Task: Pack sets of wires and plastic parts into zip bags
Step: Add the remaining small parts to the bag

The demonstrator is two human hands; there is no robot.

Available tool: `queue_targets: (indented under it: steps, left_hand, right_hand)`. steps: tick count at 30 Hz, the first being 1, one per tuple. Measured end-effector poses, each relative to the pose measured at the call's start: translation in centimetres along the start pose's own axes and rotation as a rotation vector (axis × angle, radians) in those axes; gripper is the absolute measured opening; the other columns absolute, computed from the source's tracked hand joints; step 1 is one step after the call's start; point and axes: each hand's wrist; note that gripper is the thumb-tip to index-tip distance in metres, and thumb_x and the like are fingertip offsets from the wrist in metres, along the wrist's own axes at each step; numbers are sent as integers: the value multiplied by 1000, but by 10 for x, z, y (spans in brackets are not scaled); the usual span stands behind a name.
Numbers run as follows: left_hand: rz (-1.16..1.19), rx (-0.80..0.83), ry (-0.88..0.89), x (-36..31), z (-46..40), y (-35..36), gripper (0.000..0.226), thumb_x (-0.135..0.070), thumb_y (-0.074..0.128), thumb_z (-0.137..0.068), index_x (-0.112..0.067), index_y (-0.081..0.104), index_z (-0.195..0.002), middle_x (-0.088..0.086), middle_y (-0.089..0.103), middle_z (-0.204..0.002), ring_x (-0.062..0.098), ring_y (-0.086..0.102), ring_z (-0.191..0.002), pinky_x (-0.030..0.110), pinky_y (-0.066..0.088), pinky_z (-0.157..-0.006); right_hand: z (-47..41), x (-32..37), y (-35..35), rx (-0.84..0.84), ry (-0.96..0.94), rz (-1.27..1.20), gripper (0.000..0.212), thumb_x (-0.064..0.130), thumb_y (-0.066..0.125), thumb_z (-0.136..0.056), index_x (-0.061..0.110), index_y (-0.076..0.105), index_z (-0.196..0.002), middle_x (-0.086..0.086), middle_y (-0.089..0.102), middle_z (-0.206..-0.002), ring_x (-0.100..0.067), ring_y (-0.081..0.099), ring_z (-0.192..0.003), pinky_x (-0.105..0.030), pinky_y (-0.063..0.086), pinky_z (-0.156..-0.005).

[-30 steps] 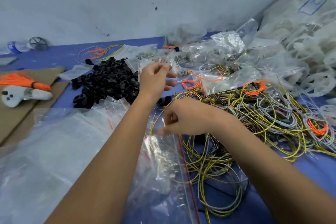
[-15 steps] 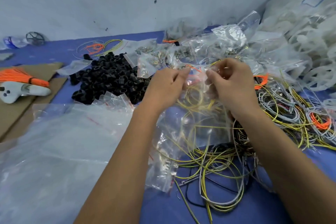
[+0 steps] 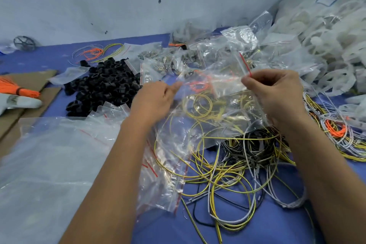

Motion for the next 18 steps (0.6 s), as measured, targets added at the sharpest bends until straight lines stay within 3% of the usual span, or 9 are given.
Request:
queue_targets:
  steps: [4,7,10,13,15,18]
  left_hand:
    - [8,-40,-32,16,-13,-31,75,-65,45,-99,-2,58,-61,17,60,-60,29,56,-56,39,46,-62]
    - [228,-60,-26,13,-16,-45,79,-69,49,-91,5,60,-69,14,64,-58,16,52,-46,31,45,-55]
    - [518,52,-11,12,-12,-46,44,-51,76,-83,-10,61,-78,-1,72,-63,4,62,-49,19,49,-48]
    - [605,7,-26,19,-12,-38,24,-22,88,-79,-12,66,-80,8,75,-70,14,68,-53,24,53,-47]
    - [656,-13,-90,23,-12,-35,20,-23,85,-80,-7,72,-82,13,77,-76,23,74,-63,31,60,-56]
    - [874,86,-250,33,-11,-36,32,-32,78,-81,-2,76,-91,21,78,-93,31,78,-80,36,63,-70]
  right_hand:
    - [-2,-4,-7,-51,-37,39,17,26,91,-75,16,78,-79,-3,76,-74,-16,70,-63,-25,59,-60]
    - [-1,-8,-3,-19,-88,143,13,28,88,-79,20,78,-79,3,76,-71,-11,70,-60,-20,55,-56]
    - [-1,-10,-4,-43,-102,184,8,26,85,-83,22,78,-81,5,76,-73,-15,73,-65,-25,58,-61]
    - [-3,-12,-5,-47,-100,211,7,25,83,-85,21,78,-82,5,75,-71,-12,72,-64,-25,59,-61]
    - [-4,-14,-4,-46,-125,263,8,26,81,-87,23,77,-82,7,74,-69,-6,70,-60,-18,55,-57]
    - [-4,-15,-4,-59,-150,327,10,28,78,-90,25,75,-82,10,72,-70,1,65,-57,-10,47,-51]
Point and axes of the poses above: each hand's wrist, its own z-axis away from the middle knuckle, its own y-axis out of the palm, x = y × z
